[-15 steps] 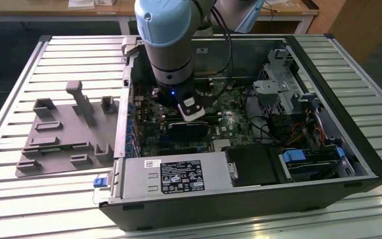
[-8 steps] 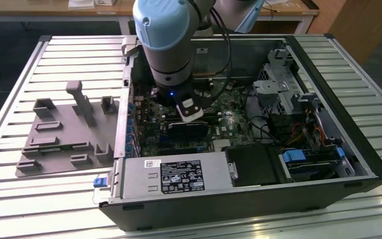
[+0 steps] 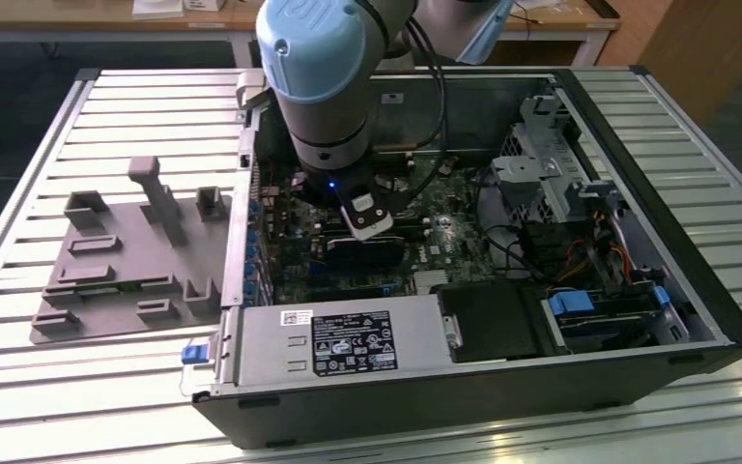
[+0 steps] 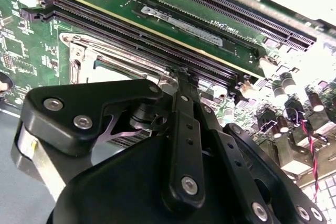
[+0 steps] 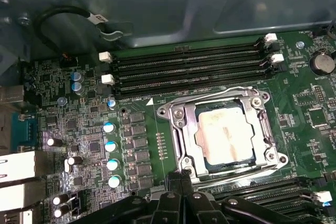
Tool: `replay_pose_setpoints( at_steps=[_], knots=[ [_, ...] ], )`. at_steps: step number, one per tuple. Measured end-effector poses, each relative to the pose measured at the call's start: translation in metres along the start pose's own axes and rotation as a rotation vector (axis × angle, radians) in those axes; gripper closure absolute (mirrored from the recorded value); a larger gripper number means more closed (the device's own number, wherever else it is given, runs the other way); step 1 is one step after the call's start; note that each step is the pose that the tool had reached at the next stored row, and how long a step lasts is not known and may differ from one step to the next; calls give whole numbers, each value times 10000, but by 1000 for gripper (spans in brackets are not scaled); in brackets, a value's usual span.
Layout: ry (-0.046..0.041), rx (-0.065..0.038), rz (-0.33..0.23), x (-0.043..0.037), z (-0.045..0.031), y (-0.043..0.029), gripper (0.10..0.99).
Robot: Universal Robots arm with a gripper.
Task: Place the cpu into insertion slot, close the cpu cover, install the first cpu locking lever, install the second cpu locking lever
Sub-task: 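Install the second cpu locking lever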
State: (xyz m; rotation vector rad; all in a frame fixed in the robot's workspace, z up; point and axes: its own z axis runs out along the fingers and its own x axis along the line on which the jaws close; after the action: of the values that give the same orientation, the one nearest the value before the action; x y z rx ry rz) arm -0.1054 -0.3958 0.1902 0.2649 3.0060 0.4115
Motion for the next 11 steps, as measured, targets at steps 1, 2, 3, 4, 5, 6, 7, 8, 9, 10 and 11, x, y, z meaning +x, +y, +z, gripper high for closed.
replay_pose_setpoints(
  at_steps=[1, 2, 3, 4, 5, 6, 7, 8, 9, 10, 11],
  knots=[
    [0, 0, 1, 0, 0, 0, 984],
    [0, -1, 1, 1, 1, 0, 984],
    [0, -1, 1, 1, 1, 0, 984],
    [-1, -1, 1, 1, 1, 0, 984],
    [-1, -2, 1, 0, -1, 1, 984],
    [-2, -5, 1, 0, -7, 3, 984],
    [-1, -4, 1, -1, -17, 5, 984],
    [-1, -2, 1, -1, -25, 7, 984],
    [-1, -2, 1, -2, -35, 10, 984],
    [-1, -2, 1, -3, -47, 14, 984],
    [-1, -2, 1, -4, -63, 18, 984]
  ],
)
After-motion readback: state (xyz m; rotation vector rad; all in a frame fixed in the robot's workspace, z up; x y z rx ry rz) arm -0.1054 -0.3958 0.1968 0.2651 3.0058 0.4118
